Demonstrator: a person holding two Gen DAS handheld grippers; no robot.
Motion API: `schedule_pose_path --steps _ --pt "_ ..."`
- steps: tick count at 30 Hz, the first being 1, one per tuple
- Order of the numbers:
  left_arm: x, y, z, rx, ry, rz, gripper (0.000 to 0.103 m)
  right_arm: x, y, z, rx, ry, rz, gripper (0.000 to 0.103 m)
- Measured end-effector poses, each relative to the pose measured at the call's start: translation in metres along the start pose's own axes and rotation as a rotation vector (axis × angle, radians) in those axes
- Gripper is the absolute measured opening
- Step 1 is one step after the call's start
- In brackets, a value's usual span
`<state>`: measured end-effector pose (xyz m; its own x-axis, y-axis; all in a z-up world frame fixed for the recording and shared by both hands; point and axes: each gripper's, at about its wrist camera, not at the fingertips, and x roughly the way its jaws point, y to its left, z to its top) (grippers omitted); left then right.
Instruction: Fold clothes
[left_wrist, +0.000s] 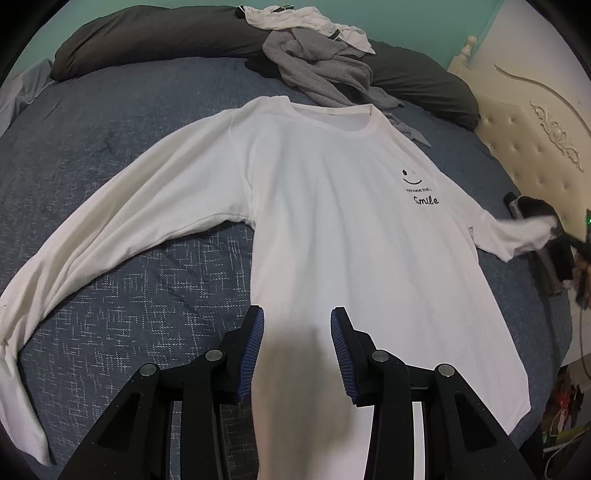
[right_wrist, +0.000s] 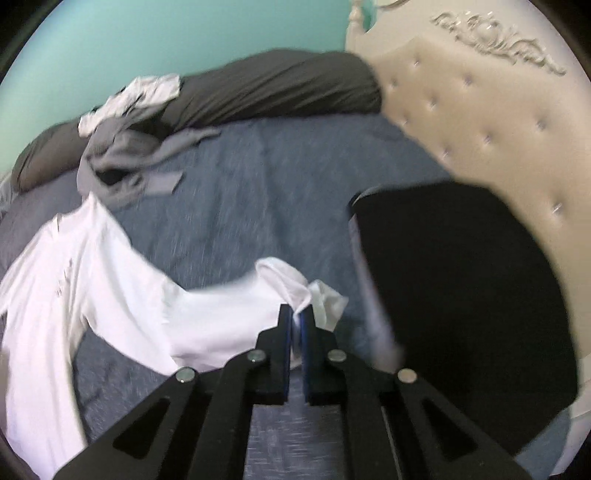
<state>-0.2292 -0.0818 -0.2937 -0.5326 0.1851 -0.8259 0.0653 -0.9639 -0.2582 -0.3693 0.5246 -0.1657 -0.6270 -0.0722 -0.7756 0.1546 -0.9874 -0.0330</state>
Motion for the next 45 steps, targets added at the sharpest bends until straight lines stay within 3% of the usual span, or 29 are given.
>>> schedule_pose_path --steps 8,19,28,36,45 --pt "-0.004 -0.002 0.0 -0.002 -0.005 -0.006 0.041 -0.027 -0.045 0.045 0.043 0.052 -0.082 0.004" --pt "-0.002 0.003 0.0 0.0 0.01 0.013 0.041 0.028 -0.058 0.061 0.056 0.202 -0.142 0.004" --pt "0.006 0.0 -0.003 0.007 0.026 0.007 0.041 0.034 -0.087 0.045 0.206 0.132 -0.179 0.012" --pt "0.008 -0.008 -0.002 0.012 0.024 -0.007 0.041 0.012 -0.093 0.041 0.204 0.029 -0.114 0.046" --pt "0.005 -0.015 0.0 0.014 0.02 -0.012 0.041 0.015 -0.059 0.037 0.101 0.014 -0.04 0.046"
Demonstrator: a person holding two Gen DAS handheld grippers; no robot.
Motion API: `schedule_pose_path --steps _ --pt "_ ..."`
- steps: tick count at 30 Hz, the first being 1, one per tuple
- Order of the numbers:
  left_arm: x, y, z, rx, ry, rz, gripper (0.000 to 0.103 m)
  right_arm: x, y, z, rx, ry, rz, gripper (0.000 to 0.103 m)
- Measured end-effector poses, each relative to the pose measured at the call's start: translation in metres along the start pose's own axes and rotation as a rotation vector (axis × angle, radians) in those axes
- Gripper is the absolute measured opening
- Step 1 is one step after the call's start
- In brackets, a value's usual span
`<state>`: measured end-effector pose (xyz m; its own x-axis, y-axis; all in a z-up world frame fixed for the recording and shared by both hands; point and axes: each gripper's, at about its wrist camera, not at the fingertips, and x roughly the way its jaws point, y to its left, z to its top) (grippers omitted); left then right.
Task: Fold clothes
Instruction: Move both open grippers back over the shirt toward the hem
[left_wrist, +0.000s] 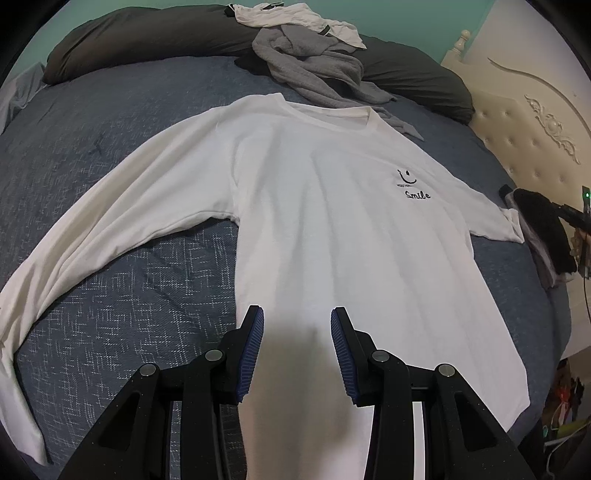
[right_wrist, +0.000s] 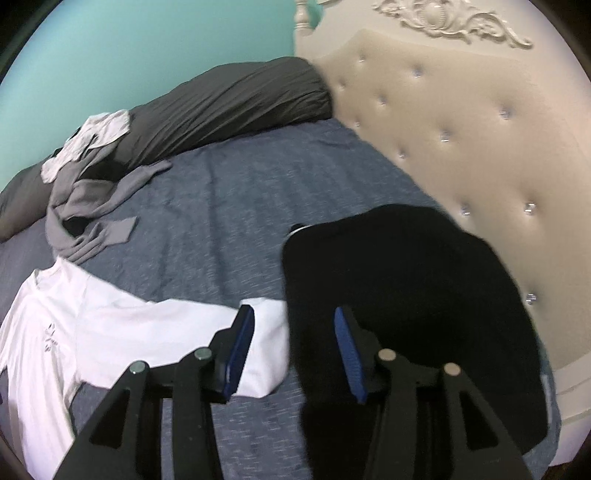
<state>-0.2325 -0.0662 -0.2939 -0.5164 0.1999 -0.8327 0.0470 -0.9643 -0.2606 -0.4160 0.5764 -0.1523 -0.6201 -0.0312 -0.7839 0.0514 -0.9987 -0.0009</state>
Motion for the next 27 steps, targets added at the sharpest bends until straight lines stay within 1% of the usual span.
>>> schedule_pose_path --steps 5,12,15,18,21,24,27 --pt "-0.001 0.001 -0.001 0.0 0.001 0.002 0.042 0.018 0.027 -0.013 -0.043 0.038 0.016 0.046" --pt "-0.005 0.013 -0.005 -0.025 0.006 0.01 0.042 0.026 0.079 -0.052 -0.036 0.067 0.114 0.047" --pt "-0.009 0.021 -0.011 -0.035 0.018 0.013 0.042 0.025 0.113 -0.078 -0.04 0.101 0.206 0.047" --pt "-0.013 0.031 -0.019 -0.055 0.035 0.017 0.042 0.025 0.146 -0.107 -0.017 0.146 0.332 0.051" --pt "-0.02 0.038 -0.029 -0.07 0.044 0.016 0.042 0.025 0.189 -0.141 -0.018 0.199 0.433 0.051" --pt "-0.029 0.044 -0.039 -0.083 0.048 0.013 0.042 0.019 0.221 -0.167 -0.037 0.225 0.486 0.051" --pt "-0.037 0.049 -0.051 -0.089 0.063 0.005 0.042 0.01 0.245 -0.192 -0.06 0.249 0.508 0.051"
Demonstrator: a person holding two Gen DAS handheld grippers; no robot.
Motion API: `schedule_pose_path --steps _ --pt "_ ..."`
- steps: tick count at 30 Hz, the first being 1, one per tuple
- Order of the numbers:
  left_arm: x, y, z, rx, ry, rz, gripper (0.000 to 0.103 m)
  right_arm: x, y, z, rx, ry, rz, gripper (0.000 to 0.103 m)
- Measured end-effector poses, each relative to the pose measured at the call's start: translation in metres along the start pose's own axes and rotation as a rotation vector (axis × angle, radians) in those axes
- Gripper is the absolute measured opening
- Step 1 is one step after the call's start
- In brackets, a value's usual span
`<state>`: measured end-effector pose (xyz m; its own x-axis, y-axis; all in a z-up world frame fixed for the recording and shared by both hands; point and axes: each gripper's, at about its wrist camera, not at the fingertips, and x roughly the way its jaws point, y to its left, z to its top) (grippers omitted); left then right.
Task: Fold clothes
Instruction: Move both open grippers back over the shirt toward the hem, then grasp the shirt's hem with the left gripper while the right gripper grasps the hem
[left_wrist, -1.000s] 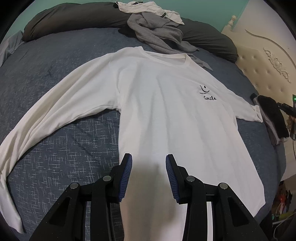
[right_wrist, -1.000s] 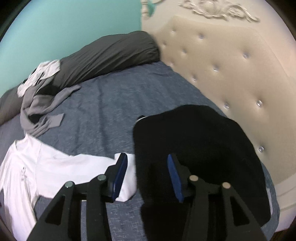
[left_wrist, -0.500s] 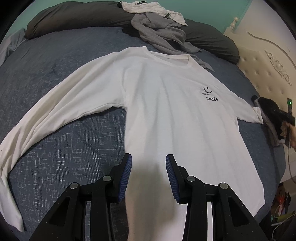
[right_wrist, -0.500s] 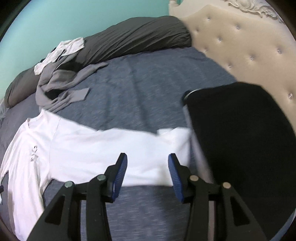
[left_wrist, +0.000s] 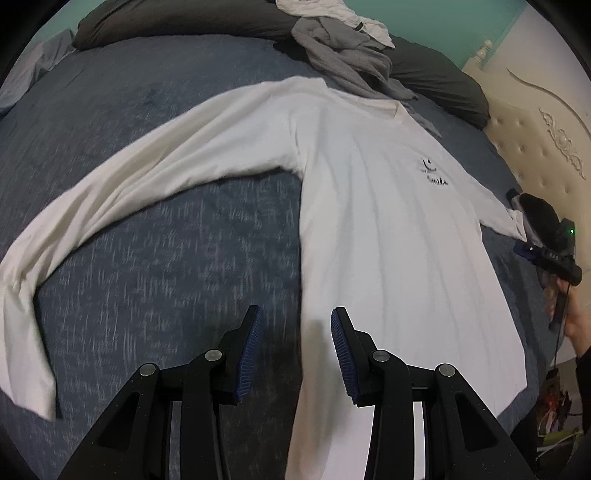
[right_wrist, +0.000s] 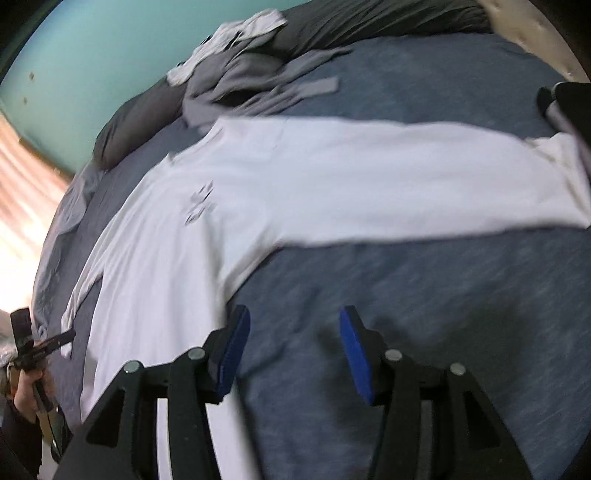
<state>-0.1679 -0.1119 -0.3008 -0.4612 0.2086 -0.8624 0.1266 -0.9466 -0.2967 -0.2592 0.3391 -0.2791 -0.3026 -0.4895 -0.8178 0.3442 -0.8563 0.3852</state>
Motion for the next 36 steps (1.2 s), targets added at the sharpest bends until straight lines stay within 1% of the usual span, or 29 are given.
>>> schedule_pose_path --steps 4,8,13,19,25,30,33,36 --pt "-0.009 0.002 -0.018 0.003 0.017 -0.024 0.042 0.002 0.019 -0.026 -0.011 0.036 0.012 0.052" --pt "-0.01 -0.001 -0.037 0.028 0.064 -0.04 0.042 -0.002 0.024 -0.049 -0.002 0.073 -0.006 0.052" --pt "-0.009 -0.002 -0.063 0.043 0.125 -0.064 0.042 -0.022 0.025 -0.079 -0.017 0.101 -0.041 0.052" --pt "-0.012 0.001 -0.083 0.036 0.154 -0.075 0.042 -0.043 0.029 -0.114 -0.048 0.146 -0.053 0.054" --pt "-0.019 -0.006 -0.102 0.081 0.165 -0.046 0.042 -0.053 0.021 -0.14 -0.046 0.169 -0.052 0.054" --pt "-0.018 -0.002 -0.114 0.069 0.175 -0.037 0.041 -0.056 0.02 -0.156 -0.047 0.198 -0.055 0.055" --pt "-0.019 -0.003 -0.122 0.084 0.183 -0.031 0.041 -0.057 0.024 -0.164 -0.065 0.217 -0.073 0.055" --pt "-0.022 -0.005 -0.127 0.097 0.183 -0.026 0.041 -0.057 0.023 -0.172 -0.056 0.231 -0.061 0.055"
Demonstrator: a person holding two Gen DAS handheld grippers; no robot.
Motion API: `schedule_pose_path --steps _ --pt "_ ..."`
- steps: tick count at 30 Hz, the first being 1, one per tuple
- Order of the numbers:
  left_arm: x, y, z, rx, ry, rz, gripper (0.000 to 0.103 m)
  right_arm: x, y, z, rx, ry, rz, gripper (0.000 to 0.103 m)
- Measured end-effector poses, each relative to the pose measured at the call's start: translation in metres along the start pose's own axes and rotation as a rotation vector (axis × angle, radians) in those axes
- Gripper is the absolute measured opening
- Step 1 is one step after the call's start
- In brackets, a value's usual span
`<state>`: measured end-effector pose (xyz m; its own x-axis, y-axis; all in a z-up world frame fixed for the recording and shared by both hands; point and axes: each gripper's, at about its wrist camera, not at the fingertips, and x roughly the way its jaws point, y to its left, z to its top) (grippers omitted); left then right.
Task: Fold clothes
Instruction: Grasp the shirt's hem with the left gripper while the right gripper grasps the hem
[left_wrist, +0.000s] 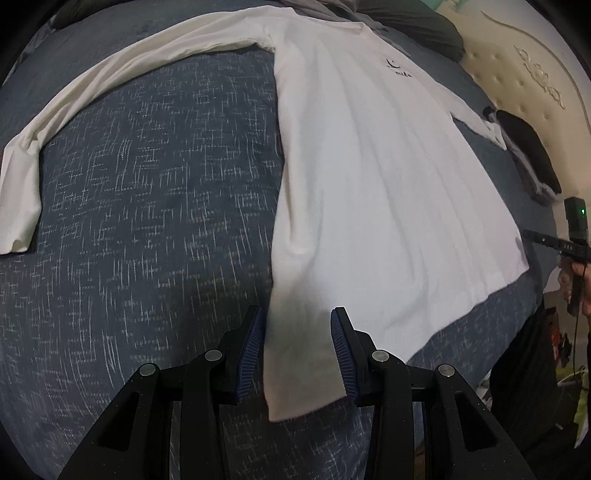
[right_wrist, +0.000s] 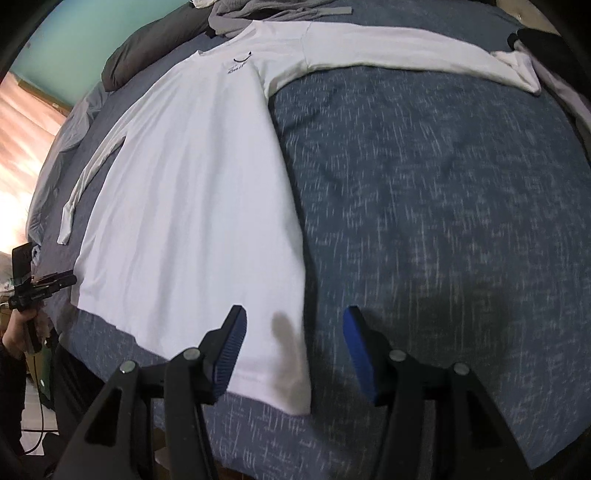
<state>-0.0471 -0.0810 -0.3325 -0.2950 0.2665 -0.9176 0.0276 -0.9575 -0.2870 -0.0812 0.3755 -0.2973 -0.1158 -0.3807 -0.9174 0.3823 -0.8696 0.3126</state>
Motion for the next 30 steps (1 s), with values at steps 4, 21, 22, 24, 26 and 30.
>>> schedule_pose_path --steps 4,21,22,24,26,30 --pt "-0.005 0.001 -0.003 -0.006 -0.011 -0.008 0.04 0.005 0.002 -0.007 -0.007 0.028 -0.013 0.055" --pt "-0.002 0.004 -0.019 0.02 0.025 -0.021 0.025 0.019 0.003 -0.021 -0.002 0.072 -0.017 0.053" --pt "0.0 0.003 -0.019 0.022 0.027 -0.019 0.023 0.02 0.004 -0.022 -0.008 0.073 -0.021 0.05" --pt "0.002 0.003 -0.019 0.027 0.031 -0.012 0.007 0.022 0.005 -0.023 -0.02 0.075 -0.024 0.025" --pt "0.0 0.003 -0.018 0.036 0.025 -0.011 0.005 0.022 0.003 -0.024 -0.019 0.072 -0.019 0.013" --pt "-0.013 0.0 -0.015 0.056 0.003 -0.021 0.003 0.012 0.005 -0.025 -0.033 0.043 -0.005 0.005"
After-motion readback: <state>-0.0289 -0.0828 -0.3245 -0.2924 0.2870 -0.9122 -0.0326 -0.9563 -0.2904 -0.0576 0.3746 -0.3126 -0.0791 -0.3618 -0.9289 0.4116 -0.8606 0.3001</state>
